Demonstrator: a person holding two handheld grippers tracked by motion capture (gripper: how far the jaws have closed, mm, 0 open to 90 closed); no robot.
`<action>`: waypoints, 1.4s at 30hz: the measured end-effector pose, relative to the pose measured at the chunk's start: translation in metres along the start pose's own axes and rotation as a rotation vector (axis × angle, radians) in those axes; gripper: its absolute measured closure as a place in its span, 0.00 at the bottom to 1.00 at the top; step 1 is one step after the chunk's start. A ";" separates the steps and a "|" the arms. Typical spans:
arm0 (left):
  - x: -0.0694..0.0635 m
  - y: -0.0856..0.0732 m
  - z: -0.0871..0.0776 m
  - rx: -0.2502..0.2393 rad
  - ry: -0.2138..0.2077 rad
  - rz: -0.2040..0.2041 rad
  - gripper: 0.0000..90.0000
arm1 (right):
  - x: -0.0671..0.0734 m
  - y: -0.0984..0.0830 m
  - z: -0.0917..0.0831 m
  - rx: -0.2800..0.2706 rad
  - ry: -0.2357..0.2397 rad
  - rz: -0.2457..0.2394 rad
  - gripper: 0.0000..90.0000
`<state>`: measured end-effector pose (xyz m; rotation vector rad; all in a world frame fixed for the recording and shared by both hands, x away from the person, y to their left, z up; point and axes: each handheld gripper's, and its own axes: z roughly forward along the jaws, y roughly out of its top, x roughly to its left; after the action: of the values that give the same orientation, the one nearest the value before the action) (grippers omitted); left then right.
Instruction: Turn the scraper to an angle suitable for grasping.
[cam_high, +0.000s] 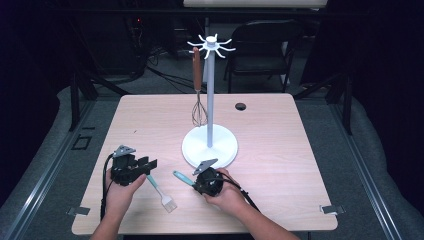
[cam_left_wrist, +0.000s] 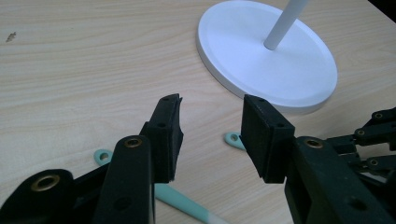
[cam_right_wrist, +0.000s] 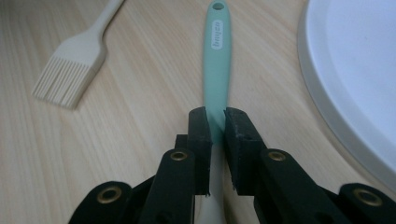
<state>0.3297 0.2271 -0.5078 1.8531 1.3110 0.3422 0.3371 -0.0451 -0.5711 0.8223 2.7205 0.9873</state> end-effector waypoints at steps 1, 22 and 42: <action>-0.001 0.000 0.001 0.001 -0.003 0.003 0.64 | -0.001 -0.004 -0.004 0.012 0.000 -0.007 0.90; -0.026 -0.003 0.019 0.042 -0.048 0.067 0.63 | -0.021 -0.057 -0.050 0.015 0.006 -0.011 0.89; -0.043 -0.012 0.036 0.091 -0.115 0.126 0.57 | -0.020 -0.058 -0.049 -0.005 -0.001 0.001 0.89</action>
<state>0.3269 0.1743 -0.5296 2.0063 1.1523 0.2407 0.3129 -0.1200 -0.5708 0.8228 2.7160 0.9933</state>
